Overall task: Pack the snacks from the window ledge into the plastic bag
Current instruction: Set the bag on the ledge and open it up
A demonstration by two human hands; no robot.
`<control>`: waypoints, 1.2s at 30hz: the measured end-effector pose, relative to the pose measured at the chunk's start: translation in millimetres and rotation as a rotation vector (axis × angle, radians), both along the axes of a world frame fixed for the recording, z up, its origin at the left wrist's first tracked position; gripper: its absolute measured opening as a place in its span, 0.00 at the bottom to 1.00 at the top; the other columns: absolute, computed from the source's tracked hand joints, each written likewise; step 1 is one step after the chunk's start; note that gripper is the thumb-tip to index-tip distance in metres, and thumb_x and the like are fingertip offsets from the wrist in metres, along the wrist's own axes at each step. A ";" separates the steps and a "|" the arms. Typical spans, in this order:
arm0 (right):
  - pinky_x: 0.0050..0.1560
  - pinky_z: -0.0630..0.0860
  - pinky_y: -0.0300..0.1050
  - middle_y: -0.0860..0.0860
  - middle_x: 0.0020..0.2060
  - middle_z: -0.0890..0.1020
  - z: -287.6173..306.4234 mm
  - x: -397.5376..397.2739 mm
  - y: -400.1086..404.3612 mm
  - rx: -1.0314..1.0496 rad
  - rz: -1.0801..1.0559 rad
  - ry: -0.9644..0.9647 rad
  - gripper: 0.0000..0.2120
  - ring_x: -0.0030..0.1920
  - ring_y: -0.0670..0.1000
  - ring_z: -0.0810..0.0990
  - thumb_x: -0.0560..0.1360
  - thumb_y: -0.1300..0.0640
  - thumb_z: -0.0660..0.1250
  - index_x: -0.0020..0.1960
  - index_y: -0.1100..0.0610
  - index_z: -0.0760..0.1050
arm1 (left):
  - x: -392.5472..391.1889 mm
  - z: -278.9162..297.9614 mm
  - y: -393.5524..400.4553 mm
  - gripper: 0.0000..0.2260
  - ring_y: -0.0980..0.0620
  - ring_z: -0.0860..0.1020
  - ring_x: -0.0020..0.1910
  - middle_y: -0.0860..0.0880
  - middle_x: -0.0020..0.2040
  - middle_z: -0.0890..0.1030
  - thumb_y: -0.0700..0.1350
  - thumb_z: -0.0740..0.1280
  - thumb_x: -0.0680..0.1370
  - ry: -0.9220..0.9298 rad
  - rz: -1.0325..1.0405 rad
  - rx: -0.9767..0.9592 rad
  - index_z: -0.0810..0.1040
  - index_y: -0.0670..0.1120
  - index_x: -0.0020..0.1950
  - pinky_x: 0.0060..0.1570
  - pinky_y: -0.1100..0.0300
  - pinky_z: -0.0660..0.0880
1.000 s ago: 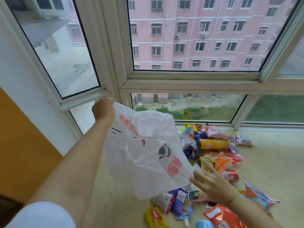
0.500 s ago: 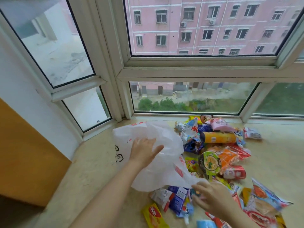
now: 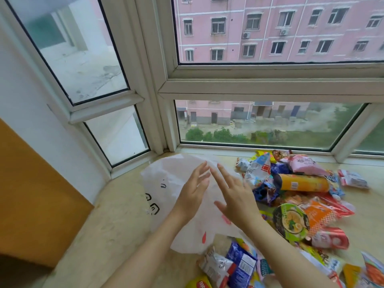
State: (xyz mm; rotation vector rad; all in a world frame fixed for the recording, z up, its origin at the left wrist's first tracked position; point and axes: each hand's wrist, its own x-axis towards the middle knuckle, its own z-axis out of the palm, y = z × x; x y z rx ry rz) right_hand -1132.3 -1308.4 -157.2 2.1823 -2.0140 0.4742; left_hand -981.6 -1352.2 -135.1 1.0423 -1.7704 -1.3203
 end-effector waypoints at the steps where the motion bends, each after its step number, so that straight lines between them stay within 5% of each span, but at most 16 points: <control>1: 0.42 0.79 0.56 0.53 0.71 0.69 -5.2 0.6 -6.2 -0.002 0.000 0.007 0.50 0.51 0.57 0.81 0.61 0.47 0.79 0.75 0.49 0.56 | 7.5 -3.6 -1.8 0.19 0.64 0.69 0.67 0.58 0.70 0.68 0.48 0.56 0.83 0.022 0.022 -0.025 0.63 0.55 0.74 0.64 0.67 0.67; 5: 0.23 0.72 0.45 0.53 0.53 0.80 -24.6 2.2 -22.5 -0.082 -0.009 0.016 0.30 0.31 0.55 0.80 0.61 0.56 0.80 0.61 0.52 0.74 | 43.4 -34.7 -9.0 0.16 0.65 0.68 0.64 0.63 0.63 0.70 0.59 0.57 0.79 -0.276 0.121 -0.341 0.66 0.59 0.66 0.64 0.60 0.69; 9: 0.19 0.68 0.43 0.54 0.48 0.81 -32.0 1.1 -31.9 -0.135 -0.033 -0.069 0.17 0.24 0.57 0.78 0.64 0.64 0.76 0.52 0.55 0.80 | 65.0 -69.1 -19.6 0.21 0.55 0.68 0.61 0.54 0.61 0.67 0.62 0.62 0.76 -0.524 0.121 -0.733 0.66 0.51 0.62 0.63 0.56 0.66; 12: 0.33 0.74 0.47 0.51 0.52 0.81 -24.3 0.9 -39.0 -0.137 -0.184 -0.439 0.11 0.38 0.56 0.81 0.73 0.63 0.69 0.53 0.55 0.82 | 52.8 -72.7 -21.8 0.20 0.49 0.68 0.54 0.49 0.54 0.66 0.60 0.68 0.72 -0.433 0.124 -1.179 0.67 0.49 0.52 0.59 0.57 0.64; 14: 0.46 0.74 0.46 0.49 0.53 0.81 -16.9 0.4 -43.2 -0.110 -0.263 -0.747 0.12 0.49 0.51 0.79 0.76 0.63 0.64 0.56 0.56 0.81 | 36.3 -65.6 -21.4 0.19 0.49 0.68 0.56 0.49 0.56 0.66 0.58 0.67 0.73 -0.400 -0.037 -1.347 0.66 0.48 0.55 0.61 0.56 0.66; 18: 0.44 0.75 0.51 0.54 0.40 0.83 -4.8 -5.8 -55.9 -0.098 -0.336 -1.148 0.13 0.42 0.50 0.78 0.73 0.55 0.59 0.47 0.56 0.82 | 26.4 -50.5 -35.5 0.32 0.48 0.61 0.72 0.49 0.73 0.62 0.66 0.62 0.72 -0.735 -0.333 -1.361 0.69 0.49 0.70 0.73 0.51 0.55; 21: 0.34 0.78 0.62 0.60 0.31 0.74 6.2 -15.6 -66.3 -0.134 -0.442 -1.350 0.12 0.33 0.53 0.72 0.73 0.55 0.60 0.36 0.61 0.75 | 43.5 -46.5 -45.4 0.31 0.48 0.55 0.75 0.53 0.77 0.59 0.72 0.62 0.68 -1.033 -0.443 -1.357 0.78 0.55 0.63 0.70 0.47 0.52; 25: 0.28 0.78 0.48 0.54 0.28 0.70 17.0 -42.6 -69.4 -0.291 -0.684 -1.490 0.17 0.28 0.53 0.70 0.75 0.62 0.58 0.28 0.55 0.69 | 89.3 -51.5 -66.0 0.15 0.52 0.74 0.64 0.54 0.57 0.81 0.62 0.75 0.61 -1.178 -0.569 -1.290 0.84 0.54 0.39 0.68 0.47 0.56; 28: 0.27 0.76 0.45 0.57 0.31 0.78 1.9 -59.3 -57.4 -0.284 -0.858 -1.489 0.14 0.25 0.55 0.78 0.77 0.59 0.60 0.32 0.59 0.73 | 123.0 -47.9 -83.9 0.05 0.55 0.80 0.49 0.58 0.39 0.81 0.52 0.73 0.62 -1.267 -0.579 -1.067 0.80 0.53 0.33 0.70 0.51 0.58; 31: 0.32 0.76 0.47 0.56 0.28 0.80 -18.9 -55.1 -45.9 -0.202 -0.870 -1.373 0.16 0.25 0.56 0.79 0.78 0.57 0.61 0.34 0.62 0.75 | 138.4 -25.4 -98.0 0.14 0.54 0.76 0.47 0.56 0.39 0.80 0.60 0.64 0.68 -1.498 -0.471 -0.656 0.80 0.51 0.37 0.55 0.55 0.73; 34: 0.34 0.74 0.48 0.54 0.26 0.78 -29.7 -46.9 -38.8 -0.157 -0.794 -1.287 0.16 0.28 0.54 0.81 0.76 0.56 0.62 0.31 0.62 0.72 | 127.6 17.0 -97.5 0.38 0.53 0.73 0.32 0.53 0.27 0.73 0.83 0.50 0.59 -1.385 -0.262 -0.371 0.71 0.47 0.29 0.38 0.57 0.69; 36: 0.32 0.68 0.47 0.55 0.24 0.75 -31.9 -43.9 -36.8 -0.137 -0.745 -1.190 0.17 0.28 0.54 0.76 0.75 0.57 0.63 0.29 0.62 0.70 | 110.7 26.8 -92.2 0.40 0.55 0.77 0.38 0.54 0.34 0.79 0.83 0.45 0.59 -1.093 -0.068 -0.380 0.78 0.51 0.37 0.40 0.56 0.70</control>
